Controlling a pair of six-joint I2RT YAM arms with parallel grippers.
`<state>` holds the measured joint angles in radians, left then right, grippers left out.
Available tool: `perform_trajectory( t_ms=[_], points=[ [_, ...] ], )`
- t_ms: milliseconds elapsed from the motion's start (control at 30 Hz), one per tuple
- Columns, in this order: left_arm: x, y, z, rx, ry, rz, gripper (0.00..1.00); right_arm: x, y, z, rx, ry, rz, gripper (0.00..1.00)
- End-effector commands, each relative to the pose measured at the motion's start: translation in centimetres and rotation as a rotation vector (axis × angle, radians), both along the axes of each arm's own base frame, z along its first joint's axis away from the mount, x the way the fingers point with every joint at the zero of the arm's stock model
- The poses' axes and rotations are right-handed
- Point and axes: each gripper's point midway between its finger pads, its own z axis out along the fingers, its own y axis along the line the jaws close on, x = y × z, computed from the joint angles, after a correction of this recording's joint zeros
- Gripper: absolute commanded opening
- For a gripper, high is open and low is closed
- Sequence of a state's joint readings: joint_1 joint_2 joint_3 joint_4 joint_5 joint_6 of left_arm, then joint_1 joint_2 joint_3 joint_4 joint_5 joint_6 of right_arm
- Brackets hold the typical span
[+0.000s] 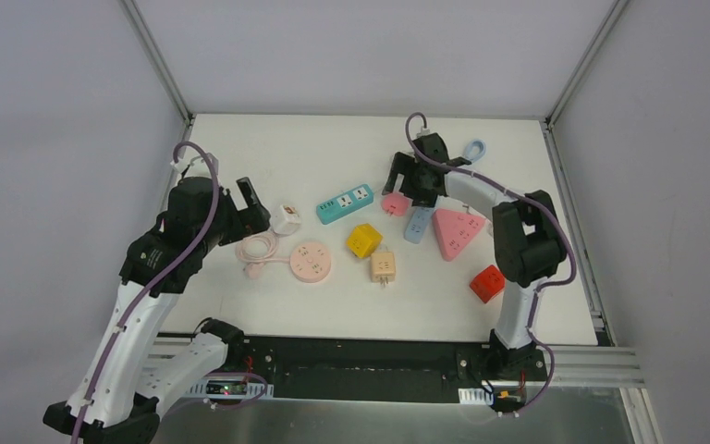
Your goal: Pull the plug off the socket
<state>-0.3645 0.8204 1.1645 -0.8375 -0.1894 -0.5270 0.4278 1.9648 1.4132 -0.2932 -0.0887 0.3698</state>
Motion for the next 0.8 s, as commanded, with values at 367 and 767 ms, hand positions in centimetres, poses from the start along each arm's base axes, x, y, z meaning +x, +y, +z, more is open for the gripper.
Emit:
perform_trajectory(
  t_ms=[367, 767],
  points=[
    [-5.6, 2.3, 0.8, 0.054, -0.068, -0.065, 0.99, -12.1, -16.0, 19.4, -0.205, -0.546, -0.348, 0.99],
    [-9.3, 4.2, 3.8, 0.051, -0.207, -0.056, 0.99, -29.8, -30.0, 34.0, -0.163, -0.941, -0.721, 1.0]
  ],
)
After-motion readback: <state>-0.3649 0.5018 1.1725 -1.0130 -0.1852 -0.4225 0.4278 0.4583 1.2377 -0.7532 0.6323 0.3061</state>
